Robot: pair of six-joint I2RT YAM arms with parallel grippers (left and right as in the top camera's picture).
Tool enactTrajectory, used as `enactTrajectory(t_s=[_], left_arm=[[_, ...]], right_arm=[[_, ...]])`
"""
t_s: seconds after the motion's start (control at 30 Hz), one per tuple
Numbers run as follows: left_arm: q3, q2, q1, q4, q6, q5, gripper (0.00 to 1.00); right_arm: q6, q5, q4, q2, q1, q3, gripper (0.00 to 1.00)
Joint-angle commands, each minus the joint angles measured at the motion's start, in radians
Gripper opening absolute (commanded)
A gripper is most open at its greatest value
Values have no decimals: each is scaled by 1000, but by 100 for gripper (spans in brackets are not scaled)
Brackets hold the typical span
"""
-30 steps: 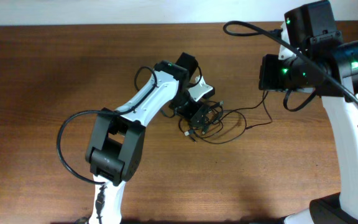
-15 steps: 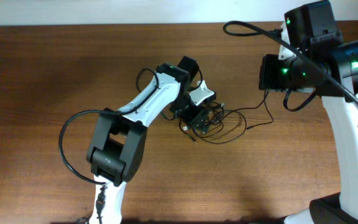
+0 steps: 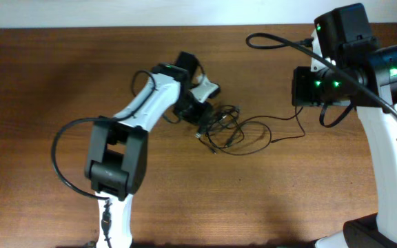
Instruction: Untangle cables
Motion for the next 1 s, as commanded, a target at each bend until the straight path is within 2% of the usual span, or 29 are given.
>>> enactTrajectory(t_s=[0.0, 0.17, 0.43, 0.5, 0.6, 0.7, 0.97], left_arm=[[8, 4, 111, -2, -109, -10, 0], [8, 4, 282, -21, -174, -10, 0], [-28, 4, 509, -22, -224, -10, 0], [-60, 4, 560, -19, -326, -10, 0], [-91, 4, 606, 10, -357, -10, 0], [-91, 6, 618, 7, -357, -11, 0], [-91, 12, 651, 18, -357, -66, 0]], right_arm=[[-3, 68, -11, 6, 4, -27, 4], [-3, 98, -24, 6, -25, -45, 4], [8, 99, -34, 6, -223, -45, 4], [48, 125, -35, 6, -288, -45, 4], [125, 261, -28, 7, -398, -45, 4], [127, 330, -23, 13, -492, -45, 4], [273, 348, 45, 78, -783, -45, 4]])
